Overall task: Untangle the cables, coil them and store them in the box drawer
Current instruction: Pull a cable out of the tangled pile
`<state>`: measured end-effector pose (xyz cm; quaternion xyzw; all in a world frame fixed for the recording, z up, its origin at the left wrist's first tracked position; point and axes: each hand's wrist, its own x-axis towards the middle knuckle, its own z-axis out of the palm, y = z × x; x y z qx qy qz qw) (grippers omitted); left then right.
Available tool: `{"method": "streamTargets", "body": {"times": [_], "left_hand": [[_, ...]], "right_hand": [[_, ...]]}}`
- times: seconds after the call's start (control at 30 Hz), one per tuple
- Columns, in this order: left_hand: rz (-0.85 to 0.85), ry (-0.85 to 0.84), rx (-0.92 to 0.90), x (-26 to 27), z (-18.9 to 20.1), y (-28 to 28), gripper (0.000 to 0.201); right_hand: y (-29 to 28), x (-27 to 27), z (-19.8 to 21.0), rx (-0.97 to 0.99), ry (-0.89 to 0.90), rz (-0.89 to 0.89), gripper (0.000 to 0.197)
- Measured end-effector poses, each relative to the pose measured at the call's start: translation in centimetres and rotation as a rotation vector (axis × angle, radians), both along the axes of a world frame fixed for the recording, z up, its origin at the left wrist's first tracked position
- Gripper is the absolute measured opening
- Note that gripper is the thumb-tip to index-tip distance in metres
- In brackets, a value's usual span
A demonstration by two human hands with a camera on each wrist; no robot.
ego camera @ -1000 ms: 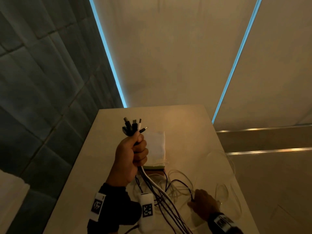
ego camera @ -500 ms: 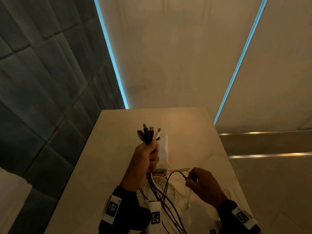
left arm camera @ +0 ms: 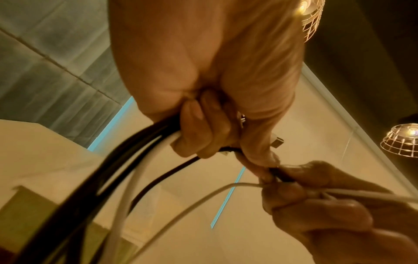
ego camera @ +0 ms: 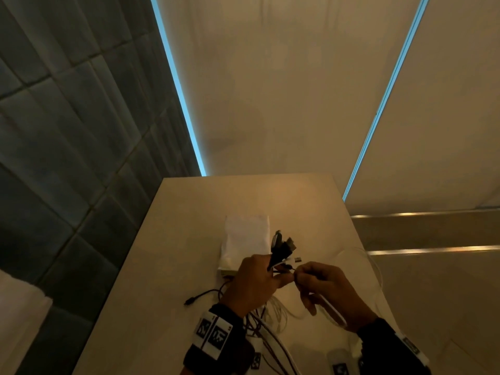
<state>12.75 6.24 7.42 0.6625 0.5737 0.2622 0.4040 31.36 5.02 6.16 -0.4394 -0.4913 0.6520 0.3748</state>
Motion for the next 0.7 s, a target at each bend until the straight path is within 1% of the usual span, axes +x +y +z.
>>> {"method": "streamTargets", "body": {"times": [0.07, 0.1, 0.13, 0.17, 0.2, 0.23, 0.3, 0.33, 0.37, 0.4, 0.43, 0.47, 0.5, 0.53, 0.57, 0.63, 0.67, 0.7], "left_hand": [[0.028, -0.021, 0.012, -0.1, 0.1, 0.1, 0.022], [0.057, -0.065, -0.004, -0.1, 0.2, 0.2, 0.025], [0.098, -0.156, -0.042, -0.2, 0.3, 0.1, 0.029], [0.149, -0.278, -0.094, -0.4, 0.2, 0.2, 0.035], [0.195, -0.394, -0.153, -0.6, 0.0, 0.3, 0.039], [0.219, -0.485, -0.211, -0.8, -0.2, 0.4, 0.040], [0.223, -0.622, -0.294, -1.1, 0.0, 0.6, 0.037], [0.210, -0.684, -0.308, -1.1, 0.4, 0.6, 0.035], [0.194, -0.736, -0.312, -1.1, 0.7, 0.6, 0.032], [0.189, -0.772, -0.309, -1.0, 1.0, 0.6, 0.029], [0.194, -0.798, -0.306, -0.8, 1.4, 0.5, 0.028], [0.215, -0.811, -0.293, -0.7, 1.8, 0.5, 0.027], [0.243, -0.813, -0.269, -0.6, 2.2, 0.5, 0.027], [0.273, -0.792, -0.231, -0.7, 2.5, 0.5, 0.027], [0.310, -0.757, -0.182, -0.9, 2.6, 0.6, 0.027], [0.354, -0.697, -0.097, -1.4, 2.8, 0.7, 0.031], [0.377, -0.697, -0.080, -1.6, 3.0, 0.6, 0.033], [0.395, -0.734, -0.089, -1.7, 3.2, 0.5, 0.035]], "right_hand": [[0.1, 0.6, -0.3, 0.005, 0.078, -0.025, 0.022], [0.2, 1.0, -0.6, -0.003, 0.091, -0.033, 0.025], [0.4, 1.6, -0.9, -0.023, 0.067, -0.035, 0.024], [0.7, 2.1, -1.4, -0.045, 0.005, -0.032, 0.021], [1.0, 2.5, -2.2, -0.053, -0.106, -0.013, 0.017], [1.2, 2.7, -2.9, -0.027, -0.266, 0.033, 0.012], [1.2, 2.4, -4.3, 0.118, -0.664, 0.164, 0.009], [1.1, 1.9, -4.5, 0.213, -0.785, 0.168, 0.012], [1.0, 1.3, -4.4, 0.316, -0.810, 0.101, 0.021], [0.9, 0.5, -3.9, 0.403, -0.736, 0.020, 0.027], [0.9, -0.4, -3.0, 0.429, -0.596, -0.029, 0.028], [0.8, -1.6, -1.8, 0.410, -0.427, -0.028, 0.026], [0.6, -2.8, -0.8, 0.365, -0.266, 0.012, 0.025], [0.4, -3.8, -0.2, 0.330, -0.148, 0.027, 0.024], [0.3, -4.5, 0.3, 0.315, -0.070, 0.018, 0.023], [0.1, -5.5, 0.8, 0.286, 0.019, -0.025, 0.022], [0.2, -5.9, 0.9, 0.268, 0.047, -0.029, 0.022], [0.3, -6.3, 1.2, 0.264, 0.065, -0.023, 0.021]]}}
